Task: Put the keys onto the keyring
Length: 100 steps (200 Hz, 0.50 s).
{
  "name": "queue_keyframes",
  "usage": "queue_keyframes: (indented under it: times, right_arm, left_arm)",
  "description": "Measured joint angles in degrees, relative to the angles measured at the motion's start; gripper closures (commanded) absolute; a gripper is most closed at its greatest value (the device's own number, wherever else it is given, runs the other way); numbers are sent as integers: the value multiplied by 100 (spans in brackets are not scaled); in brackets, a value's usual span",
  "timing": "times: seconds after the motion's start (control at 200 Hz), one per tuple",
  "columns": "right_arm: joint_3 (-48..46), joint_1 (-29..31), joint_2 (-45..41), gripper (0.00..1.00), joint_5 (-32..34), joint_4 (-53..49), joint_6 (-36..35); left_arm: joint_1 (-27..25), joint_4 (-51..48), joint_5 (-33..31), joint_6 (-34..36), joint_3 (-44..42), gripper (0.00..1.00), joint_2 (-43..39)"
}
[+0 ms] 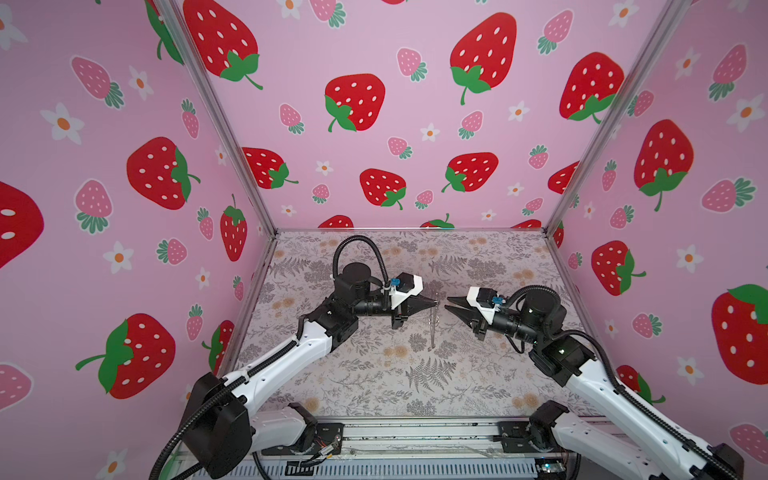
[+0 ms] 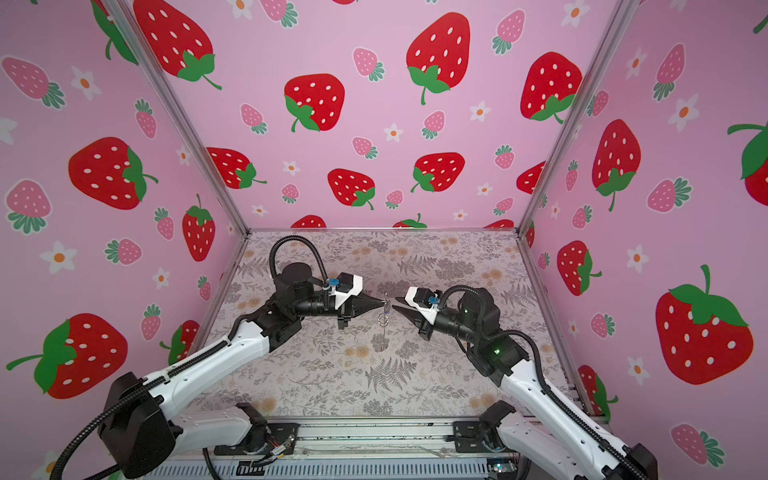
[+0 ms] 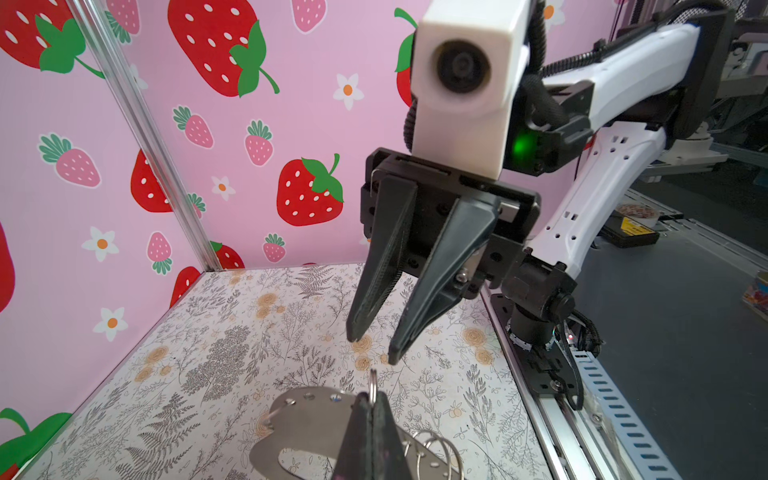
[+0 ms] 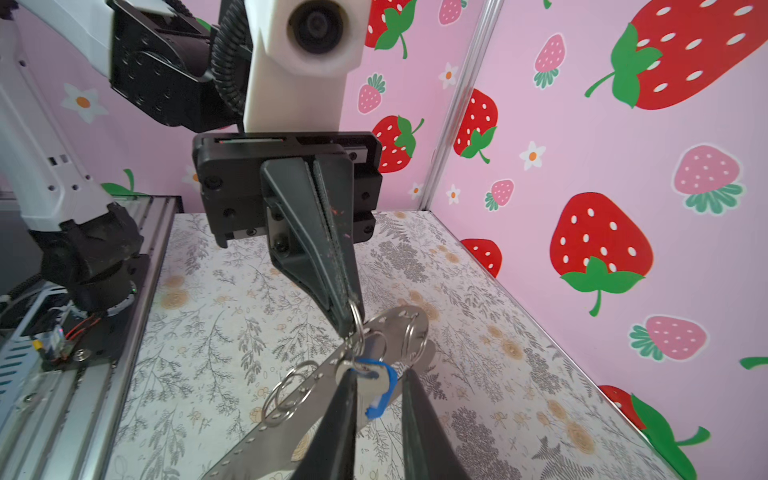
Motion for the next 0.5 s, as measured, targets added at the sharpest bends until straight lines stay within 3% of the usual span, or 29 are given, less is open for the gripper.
queue_keyframes:
  times: [0.235,0.5]
  right_arm:
    - [76,-2,160,80,-474,70,188]
    - [81,-2,236,83,-527,74,199]
  left_arm:
    - [0,-70,98,79,2,100,-2]
    - [0,-76,181,136,2,100,-2]
